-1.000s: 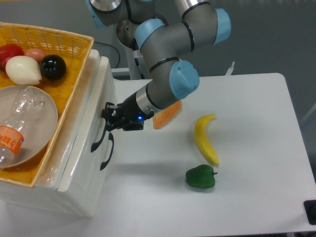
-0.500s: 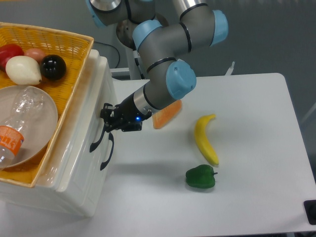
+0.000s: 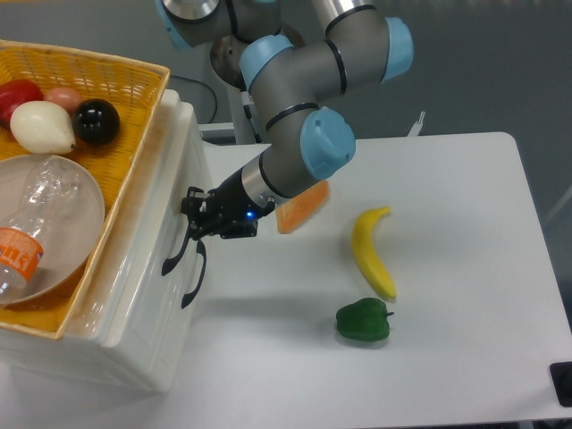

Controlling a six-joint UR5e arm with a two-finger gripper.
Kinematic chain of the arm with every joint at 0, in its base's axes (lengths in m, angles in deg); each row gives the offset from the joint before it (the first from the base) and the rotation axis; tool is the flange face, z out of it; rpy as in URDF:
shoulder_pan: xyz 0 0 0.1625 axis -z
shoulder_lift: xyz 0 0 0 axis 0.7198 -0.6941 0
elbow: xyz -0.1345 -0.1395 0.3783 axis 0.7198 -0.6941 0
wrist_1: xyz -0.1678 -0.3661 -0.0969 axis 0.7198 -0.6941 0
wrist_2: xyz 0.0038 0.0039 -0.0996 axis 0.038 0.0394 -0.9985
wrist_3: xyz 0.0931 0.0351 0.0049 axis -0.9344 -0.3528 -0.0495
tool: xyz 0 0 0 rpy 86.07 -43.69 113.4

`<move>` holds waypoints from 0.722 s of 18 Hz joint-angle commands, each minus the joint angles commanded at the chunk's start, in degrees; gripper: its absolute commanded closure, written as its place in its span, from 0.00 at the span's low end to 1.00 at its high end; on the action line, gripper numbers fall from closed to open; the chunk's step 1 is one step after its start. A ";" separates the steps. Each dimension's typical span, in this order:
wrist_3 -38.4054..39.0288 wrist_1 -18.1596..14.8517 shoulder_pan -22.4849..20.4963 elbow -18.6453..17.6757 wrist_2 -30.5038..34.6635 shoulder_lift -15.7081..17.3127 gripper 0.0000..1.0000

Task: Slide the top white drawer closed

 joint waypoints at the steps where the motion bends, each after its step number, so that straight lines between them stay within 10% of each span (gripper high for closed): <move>1: 0.00 0.00 -0.09 0.00 0.00 0.00 0.82; 13: -0.70 0.53 -2.80 1.31 0.52 -0.09 0.77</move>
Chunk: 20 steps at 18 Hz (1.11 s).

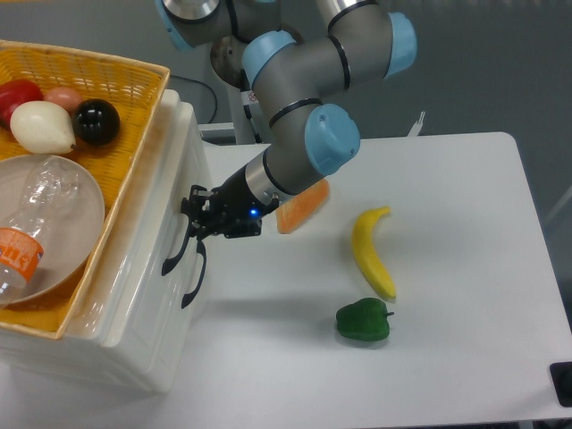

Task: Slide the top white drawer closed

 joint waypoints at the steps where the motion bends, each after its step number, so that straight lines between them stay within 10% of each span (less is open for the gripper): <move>1: -0.09 0.09 -0.97 0.79 0.26 -0.44 0.77; 12: -6.91 13.98 -14.06 4.49 8.26 -5.45 0.57; 17: -21.86 14.15 -20.92 4.58 10.18 -6.68 0.00; 20: -27.22 14.33 -21.98 4.75 17.64 -7.21 0.00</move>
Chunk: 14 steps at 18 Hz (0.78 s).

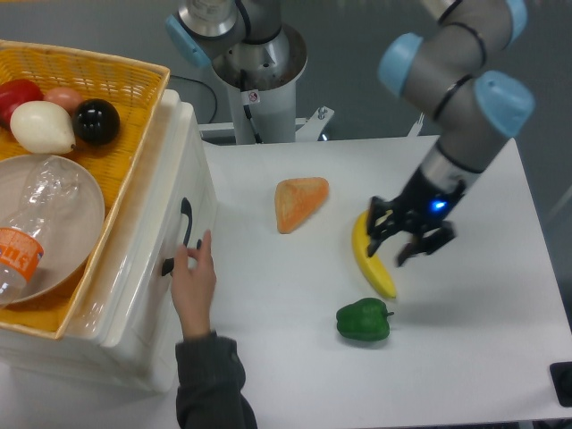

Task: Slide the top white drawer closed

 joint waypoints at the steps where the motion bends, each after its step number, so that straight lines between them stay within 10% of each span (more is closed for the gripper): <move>1: -2.89 0.17 -0.26 0.26 2.20 -0.44 0.00; 10: -42.42 3.95 -6.51 1.67 10.02 -2.90 0.00; 14: -46.78 5.19 -6.33 3.07 17.75 -4.83 0.00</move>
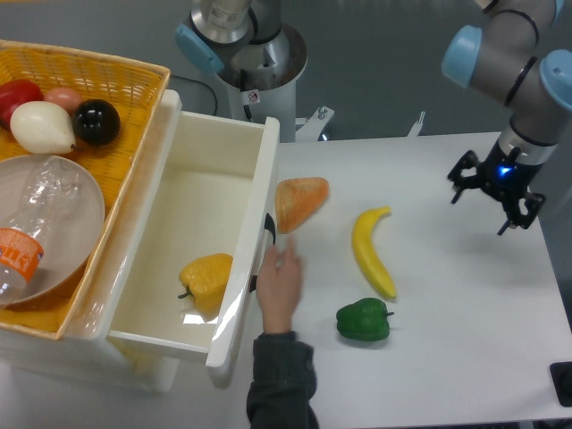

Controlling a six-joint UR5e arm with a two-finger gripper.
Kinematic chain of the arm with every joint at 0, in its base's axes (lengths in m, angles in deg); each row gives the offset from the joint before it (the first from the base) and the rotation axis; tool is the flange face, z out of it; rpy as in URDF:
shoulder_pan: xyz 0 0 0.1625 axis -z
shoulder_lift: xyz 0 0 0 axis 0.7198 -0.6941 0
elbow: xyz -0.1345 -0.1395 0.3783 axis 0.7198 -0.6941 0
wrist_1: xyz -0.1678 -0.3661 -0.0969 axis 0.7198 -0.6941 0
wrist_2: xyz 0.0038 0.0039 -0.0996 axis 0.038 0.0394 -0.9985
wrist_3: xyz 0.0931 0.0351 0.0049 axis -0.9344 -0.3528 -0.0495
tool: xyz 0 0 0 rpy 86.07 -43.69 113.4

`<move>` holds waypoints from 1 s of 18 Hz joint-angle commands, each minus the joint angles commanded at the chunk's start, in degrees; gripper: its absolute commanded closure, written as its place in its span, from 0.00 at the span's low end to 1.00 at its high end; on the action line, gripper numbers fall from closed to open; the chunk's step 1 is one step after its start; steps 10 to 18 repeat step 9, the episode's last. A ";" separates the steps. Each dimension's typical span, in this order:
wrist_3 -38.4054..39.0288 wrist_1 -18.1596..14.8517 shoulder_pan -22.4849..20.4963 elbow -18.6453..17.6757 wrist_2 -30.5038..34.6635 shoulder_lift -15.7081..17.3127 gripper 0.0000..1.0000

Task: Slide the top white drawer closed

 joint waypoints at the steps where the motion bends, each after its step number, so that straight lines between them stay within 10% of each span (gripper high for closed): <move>1: -0.09 0.44 0.26 0.44 2.81 -0.53 0.00; 18: 0.53 2.11 0.62 1.76 6.97 -2.99 0.00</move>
